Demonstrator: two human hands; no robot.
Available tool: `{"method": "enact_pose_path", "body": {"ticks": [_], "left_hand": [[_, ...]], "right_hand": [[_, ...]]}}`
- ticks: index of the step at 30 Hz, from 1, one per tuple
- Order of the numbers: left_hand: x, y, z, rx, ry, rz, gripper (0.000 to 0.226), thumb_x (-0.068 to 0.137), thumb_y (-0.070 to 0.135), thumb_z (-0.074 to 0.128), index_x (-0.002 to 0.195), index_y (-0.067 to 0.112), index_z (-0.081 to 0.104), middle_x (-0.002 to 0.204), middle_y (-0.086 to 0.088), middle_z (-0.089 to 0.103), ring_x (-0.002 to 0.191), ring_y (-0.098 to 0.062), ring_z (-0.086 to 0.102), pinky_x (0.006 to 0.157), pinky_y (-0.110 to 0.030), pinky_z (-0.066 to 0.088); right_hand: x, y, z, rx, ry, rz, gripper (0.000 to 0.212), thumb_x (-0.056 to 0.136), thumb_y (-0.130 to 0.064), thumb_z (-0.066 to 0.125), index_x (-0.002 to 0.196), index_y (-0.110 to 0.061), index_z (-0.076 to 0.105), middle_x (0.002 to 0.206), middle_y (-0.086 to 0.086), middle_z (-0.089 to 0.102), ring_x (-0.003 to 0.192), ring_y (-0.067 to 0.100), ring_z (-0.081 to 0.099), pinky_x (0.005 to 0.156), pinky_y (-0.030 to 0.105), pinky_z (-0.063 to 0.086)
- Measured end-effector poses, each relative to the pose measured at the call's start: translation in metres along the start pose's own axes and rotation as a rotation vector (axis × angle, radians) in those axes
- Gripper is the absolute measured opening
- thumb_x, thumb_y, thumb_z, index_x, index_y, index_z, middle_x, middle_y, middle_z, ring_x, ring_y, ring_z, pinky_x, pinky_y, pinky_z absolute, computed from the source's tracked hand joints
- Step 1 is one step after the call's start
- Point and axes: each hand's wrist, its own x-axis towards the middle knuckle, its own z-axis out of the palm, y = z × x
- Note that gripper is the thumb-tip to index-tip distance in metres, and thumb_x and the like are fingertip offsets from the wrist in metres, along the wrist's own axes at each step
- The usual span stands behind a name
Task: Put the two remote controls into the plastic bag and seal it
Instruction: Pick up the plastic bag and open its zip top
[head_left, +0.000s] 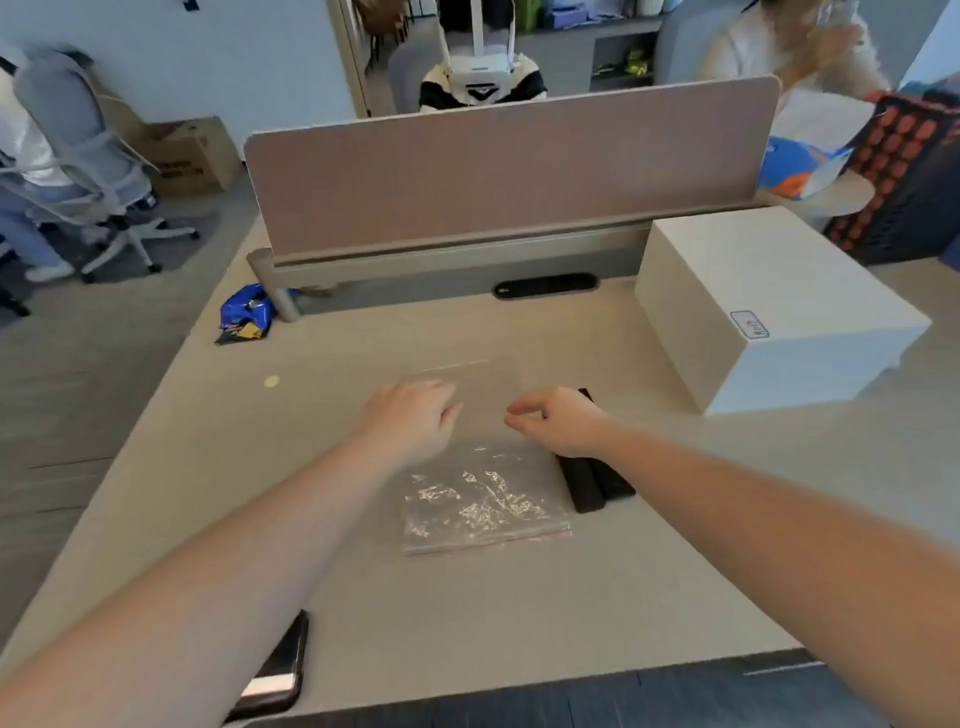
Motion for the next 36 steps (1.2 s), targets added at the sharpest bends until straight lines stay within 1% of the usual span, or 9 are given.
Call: {"method": "enact_pose_path", "body": {"ticks": [4,9,16,20,23,25,29,33,36], "left_hand": [[-0.01,-0.004,0.043,0.033,0.019,0.001,0.032,0.093,0.033,0.038,0.107,0.013,0.059,0.115,-0.008,0.065,0.105,-0.032,0.058,0.088,-0.041,0.047],[-0.017,-0.011,0.089,0.007,0.107,0.006,0.034,0.09,0.036,0.036,0.093,0.014,0.062,0.102,-0.007,0.066,0.098,-0.033,0.059,0.081,-0.042,0.051],[-0.056,0.001,0.12,-0.016,0.187,-0.033,0.028,0.09,0.033,0.046,0.095,0.013,0.065,0.105,-0.008,0.066,0.102,-0.032,0.059,0.084,-0.042,0.051],[-0.084,0.013,0.118,-0.031,0.137,-0.074,0.031,0.089,0.042,0.047,0.1,0.02,0.066,0.109,-0.004,0.066,0.106,-0.03,0.057,0.085,-0.04,0.05],[-0.1,0.015,0.119,-0.058,0.07,-0.03,0.04,0.08,0.058,0.053,0.097,0.025,0.067,0.104,-0.001,0.067,0.101,-0.027,0.059,0.082,-0.04,0.051],[-0.103,0.013,0.12,-0.038,0.047,-0.015,0.043,0.077,0.061,0.055,0.091,0.022,0.066,0.096,0.0,0.068,0.095,-0.025,0.06,0.076,-0.038,0.052],[-0.099,0.01,0.123,-0.025,0.045,0.002,0.026,0.088,0.043,0.051,0.097,0.025,0.069,0.1,-0.001,0.068,0.099,-0.026,0.058,0.08,-0.039,0.052],[-0.093,0.01,0.13,-0.008,0.071,0.006,0.022,0.09,0.033,0.049,0.094,0.025,0.069,0.1,-0.002,0.07,0.098,-0.029,0.06,0.079,-0.04,0.053],[-0.088,0.009,0.134,-0.053,0.112,0.023,0.021,0.089,0.035,0.05,0.093,0.027,0.069,0.099,0.0,0.07,0.097,-0.027,0.06,0.077,-0.039,0.053]], "right_hand": [[-0.001,0.022,0.029,-0.05,-0.001,-0.028,0.039,0.095,-0.035,0.053,0.126,-0.012,0.059,0.136,0.004,0.058,0.13,0.019,0.048,0.11,0.031,0.034],[0.0,0.042,0.059,-0.072,0.068,-0.102,0.038,0.095,-0.032,0.054,0.127,-0.013,0.059,0.136,0.004,0.058,0.131,0.019,0.047,0.11,0.029,0.033],[-0.028,0.051,0.09,-0.174,0.151,-0.2,0.036,0.093,-0.033,0.057,0.123,-0.014,0.062,0.132,0.004,0.061,0.126,0.02,0.051,0.109,0.032,0.038],[-0.05,0.045,0.103,-0.235,0.131,-0.245,0.041,0.089,-0.043,0.06,0.119,-0.015,0.065,0.127,0.001,0.065,0.121,0.019,0.055,0.106,0.031,0.041],[-0.059,0.04,0.109,-0.357,0.033,-0.251,0.048,0.085,-0.05,0.062,0.122,-0.019,0.062,0.129,-0.001,0.064,0.121,0.019,0.055,0.104,0.032,0.044],[-0.057,0.037,0.112,-0.476,0.009,-0.26,0.042,0.087,-0.048,0.059,0.121,-0.024,0.062,0.127,-0.001,0.064,0.119,0.021,0.056,0.1,0.035,0.047],[-0.051,0.03,0.117,-0.675,0.066,-0.349,0.024,0.094,-0.03,0.047,0.105,-0.022,0.067,0.111,0.004,0.069,0.105,0.028,0.061,0.083,0.037,0.054],[-0.046,0.03,0.12,-0.76,0.076,-0.362,0.025,0.093,-0.018,0.041,0.098,-0.016,0.066,0.102,0.009,0.068,0.095,0.033,0.062,0.071,0.036,0.052],[-0.044,0.028,0.118,-0.78,0.094,-0.371,0.028,0.095,-0.023,0.042,0.097,-0.012,0.067,0.1,0.01,0.068,0.094,0.032,0.062,0.066,0.033,0.046]]}}
